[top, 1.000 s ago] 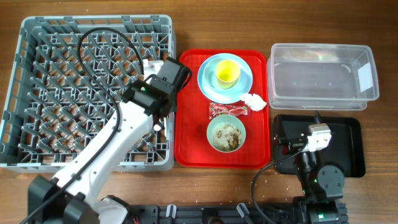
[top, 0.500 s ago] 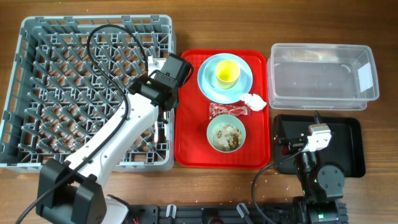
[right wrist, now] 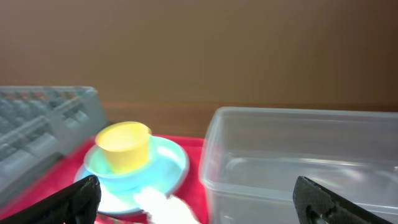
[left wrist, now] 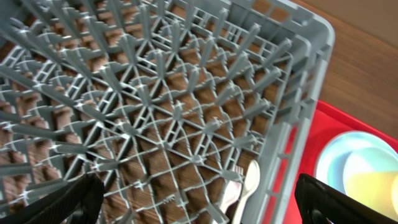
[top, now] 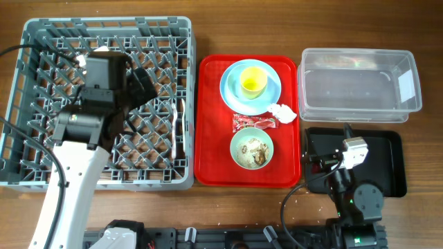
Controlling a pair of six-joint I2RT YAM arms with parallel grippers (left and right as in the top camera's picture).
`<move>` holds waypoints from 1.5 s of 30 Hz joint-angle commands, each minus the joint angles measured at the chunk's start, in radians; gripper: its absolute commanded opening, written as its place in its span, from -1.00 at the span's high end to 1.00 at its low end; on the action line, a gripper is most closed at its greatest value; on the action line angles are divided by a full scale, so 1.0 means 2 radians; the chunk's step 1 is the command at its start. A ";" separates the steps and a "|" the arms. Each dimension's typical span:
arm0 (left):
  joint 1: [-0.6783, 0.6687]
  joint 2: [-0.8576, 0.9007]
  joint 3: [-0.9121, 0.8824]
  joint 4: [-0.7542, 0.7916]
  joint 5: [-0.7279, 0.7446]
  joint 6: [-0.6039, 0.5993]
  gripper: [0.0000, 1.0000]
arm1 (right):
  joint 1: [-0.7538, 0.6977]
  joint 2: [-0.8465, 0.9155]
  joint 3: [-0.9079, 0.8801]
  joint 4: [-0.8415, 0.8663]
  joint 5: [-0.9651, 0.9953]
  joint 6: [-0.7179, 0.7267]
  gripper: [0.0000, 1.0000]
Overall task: Sort waste into correct bins and load items into the dishwasher rack
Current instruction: 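Move the right gripper toward the green bowl on the red tray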
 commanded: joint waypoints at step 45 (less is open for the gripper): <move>0.015 -0.002 0.010 0.001 0.011 -0.001 -1.00 | 0.002 0.565 0.347 -0.458 0.019 0.179 0.00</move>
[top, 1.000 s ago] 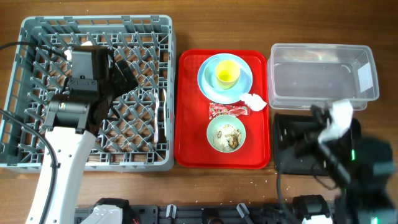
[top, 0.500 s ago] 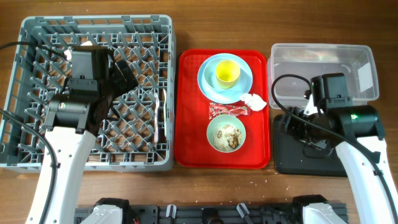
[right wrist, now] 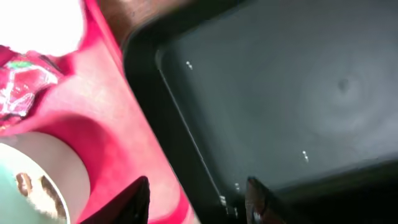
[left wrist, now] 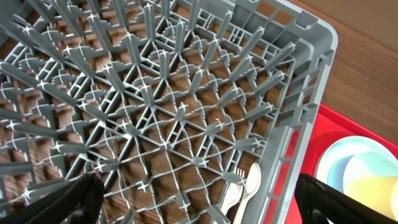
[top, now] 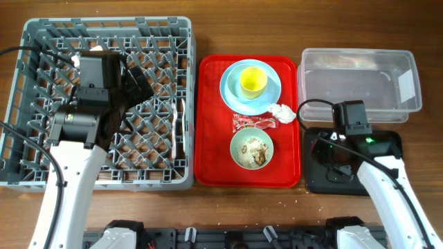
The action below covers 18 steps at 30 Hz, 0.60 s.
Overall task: Sort waste into correct bins and load items into the dishwasher rack
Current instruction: 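Move the right gripper toward the green bowl on the red tray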
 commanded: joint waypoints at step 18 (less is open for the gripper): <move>0.004 -0.002 0.008 0.001 0.002 -0.001 -1.00 | 0.000 0.046 -0.048 0.118 -0.043 -0.087 0.55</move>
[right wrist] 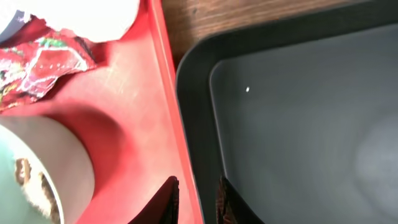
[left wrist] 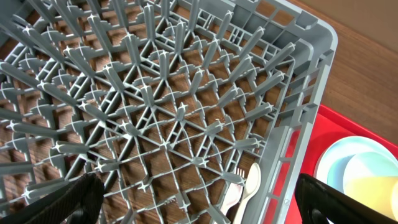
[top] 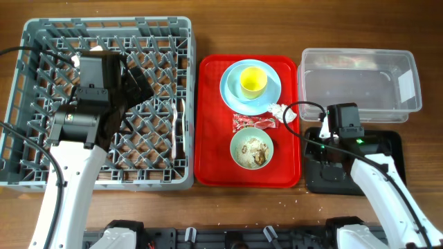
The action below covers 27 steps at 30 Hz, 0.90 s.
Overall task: Sort waste into correct bins and load items into the dishwasher rack
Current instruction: 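Move the right gripper toward the green bowl on the red tray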
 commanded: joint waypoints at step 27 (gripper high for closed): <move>0.004 -0.002 0.008 0.001 0.003 -0.001 -1.00 | 0.000 0.063 -0.003 0.062 -0.015 -0.045 0.87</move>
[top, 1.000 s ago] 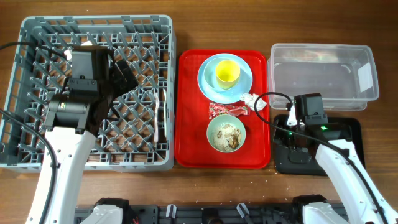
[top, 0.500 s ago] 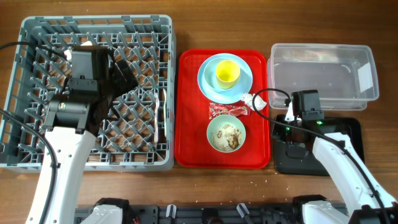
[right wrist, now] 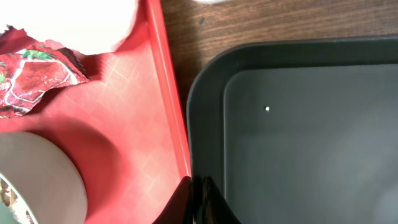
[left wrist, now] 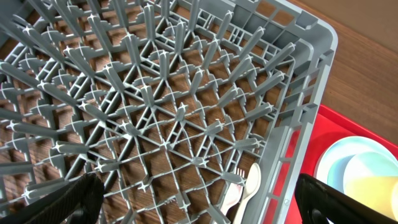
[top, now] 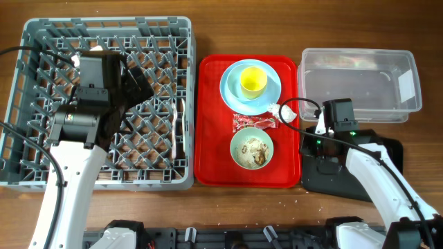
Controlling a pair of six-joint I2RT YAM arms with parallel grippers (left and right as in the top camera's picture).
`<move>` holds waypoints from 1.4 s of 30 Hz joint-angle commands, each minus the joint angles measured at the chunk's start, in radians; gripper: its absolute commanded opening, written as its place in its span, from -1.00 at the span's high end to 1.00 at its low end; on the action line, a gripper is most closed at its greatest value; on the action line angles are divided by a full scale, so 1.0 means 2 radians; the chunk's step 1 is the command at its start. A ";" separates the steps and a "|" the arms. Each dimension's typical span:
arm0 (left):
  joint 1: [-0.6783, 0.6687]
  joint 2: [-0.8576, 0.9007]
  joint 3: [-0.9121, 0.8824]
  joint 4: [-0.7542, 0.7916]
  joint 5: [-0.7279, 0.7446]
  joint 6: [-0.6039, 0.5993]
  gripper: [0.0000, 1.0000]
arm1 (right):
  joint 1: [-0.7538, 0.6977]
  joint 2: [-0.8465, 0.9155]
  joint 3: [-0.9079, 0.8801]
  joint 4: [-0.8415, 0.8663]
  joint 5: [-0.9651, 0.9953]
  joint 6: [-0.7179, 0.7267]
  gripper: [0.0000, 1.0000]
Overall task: Sort waste into correct bins and load items into the dishwasher rack
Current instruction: 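Move the right gripper toward the green bowl on the red tray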
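A red tray point(top: 211, 138) holds a blue plate point(top: 232, 76) with a yellow cup point(top: 252, 81), a white crumpled napkin point(top: 282, 111), a red wrapper point(right wrist: 34, 74) and a green bowl point(top: 252, 149) with food scraps. My right gripper point(right wrist: 198, 200) is shut with nothing in it, low over the seam between the red tray and the black tray point(right wrist: 298, 137). My left gripper point(left wrist: 199, 199) hangs open above the grey dishwasher rack point(left wrist: 186, 93). A white fork and spoon point(left wrist: 245, 186) lie in the rack by its right wall.
A clear plastic bin point(top: 360, 86) stands behind the black tray at the right. The rack fills the table's left side. A strip of bare wood separates the rack from the red tray.
My right gripper's fingers, a little apart before, have come together. It has shifted slightly, so more bare wood behind the black tray shows. The left arm has not moved.
My right arm was folded at the front with its gripper wide open, facing the cup and clear bin. Then it looked down on the black tray's left edge, fingers narrower at each moment, and now shut. My left gripper stayed open over the rack.
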 commanded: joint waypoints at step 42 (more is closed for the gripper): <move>0.004 -0.002 0.008 0.001 0.002 -0.001 -1.00 | 0.000 0.006 0.159 -0.129 -0.063 -0.107 0.39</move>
